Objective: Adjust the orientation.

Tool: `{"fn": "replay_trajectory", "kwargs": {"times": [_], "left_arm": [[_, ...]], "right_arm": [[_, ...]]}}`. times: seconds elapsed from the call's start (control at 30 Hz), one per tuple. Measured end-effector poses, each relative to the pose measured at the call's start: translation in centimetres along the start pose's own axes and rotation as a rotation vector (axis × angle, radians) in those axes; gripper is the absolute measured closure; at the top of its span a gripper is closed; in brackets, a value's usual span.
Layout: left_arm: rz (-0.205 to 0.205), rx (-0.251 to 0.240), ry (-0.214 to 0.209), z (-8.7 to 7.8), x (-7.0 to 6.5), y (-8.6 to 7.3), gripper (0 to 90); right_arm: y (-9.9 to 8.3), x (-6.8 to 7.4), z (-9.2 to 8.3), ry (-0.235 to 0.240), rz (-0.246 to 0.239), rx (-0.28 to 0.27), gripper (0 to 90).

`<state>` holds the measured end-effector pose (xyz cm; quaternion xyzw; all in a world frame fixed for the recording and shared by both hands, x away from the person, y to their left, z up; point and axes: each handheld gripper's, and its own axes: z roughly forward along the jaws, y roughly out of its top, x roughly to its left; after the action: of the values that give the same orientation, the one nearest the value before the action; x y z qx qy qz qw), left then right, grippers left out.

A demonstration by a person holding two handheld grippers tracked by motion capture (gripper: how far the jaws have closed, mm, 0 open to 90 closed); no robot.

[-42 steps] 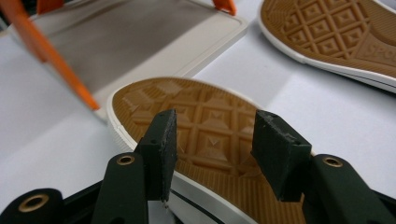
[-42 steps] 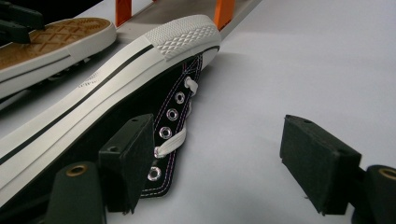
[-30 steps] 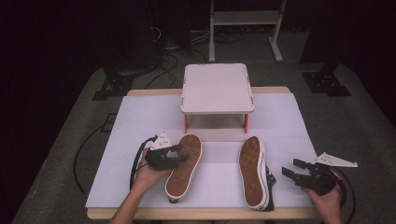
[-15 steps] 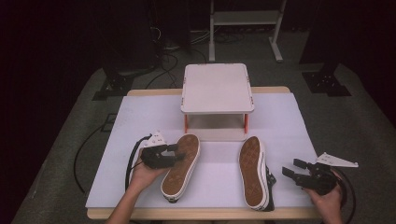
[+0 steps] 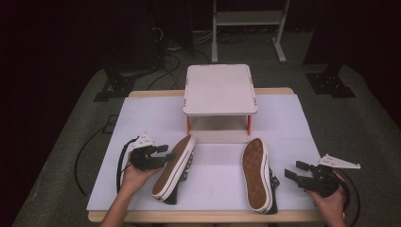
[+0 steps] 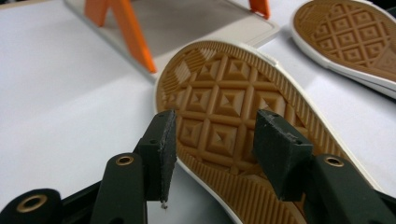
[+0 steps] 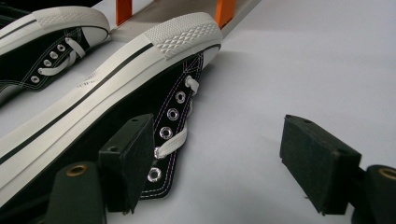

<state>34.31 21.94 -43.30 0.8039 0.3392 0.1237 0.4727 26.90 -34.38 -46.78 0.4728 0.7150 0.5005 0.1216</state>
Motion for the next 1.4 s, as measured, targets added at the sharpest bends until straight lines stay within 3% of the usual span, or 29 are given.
{"fn": "replay_trajectory", "kwargs": {"times": [0.17, 0.57, 0.7, 0.77, 0.87, 0.9, 0.93, 1.0, 1.23, 1.4], "left_arm": [[-0.047, -0.002, 0.014, -0.6, 1.1, -0.9, 49.1], [-0.079, 0.025, 0.071, -1.7, 2.4, -2.1, 48.9], [-0.077, 0.039, 0.111, -2.3, 3.0, -2.4, 48.1], [-0.130, 0.006, 0.151, -3.6, 4.0, -2.6, 48.8], [-0.131, -0.025, 0.178, -4.9, 4.3, -2.5, 48.8], [-0.131, -0.025, 0.178, -4.9, 4.3, -2.5, 48.9], [-0.131, -0.059, 0.178, -5.7, 4.1, -2.1, 49.3], [-0.113, -0.098, 0.143, -6.2, 3.2, -1.6, 49.5], [-0.009, -0.085, 0.063, -5.8, 0.4, 0.4, 52.5], [-0.017, -0.073, 0.064, -5.6, 0.6, 0.6, 53.0]], "right_arm": [[0.0, 0.1, 0.1, 0.000, 0.000, 0.004, 25.8], [0.0, 0.2, 0.4, 0.002, 0.002, 0.010, 25.8], [0.0, 0.3, 0.4, 0.002, -0.003, 0.014, 25.8], [0.0, 0.3, 0.4, 0.002, -0.001, 0.011, 25.8], [0.0, 0.2, 0.4, 0.002, 0.003, 0.010, 25.8], [0.0, 0.2, 0.4, 0.001, 0.001, 0.011, 25.8], [0.0, 0.2, 0.5, 0.002, 0.000, 0.012, 25.8], [0.0, 0.3, 0.5, 0.002, 0.000, 0.016, 25.8], [0.0, 0.4, 0.5, 0.004, -0.006, 0.017, 25.8], [0.0, 0.4, 0.4, 0.005, -0.007, 0.014, 25.8]]}}
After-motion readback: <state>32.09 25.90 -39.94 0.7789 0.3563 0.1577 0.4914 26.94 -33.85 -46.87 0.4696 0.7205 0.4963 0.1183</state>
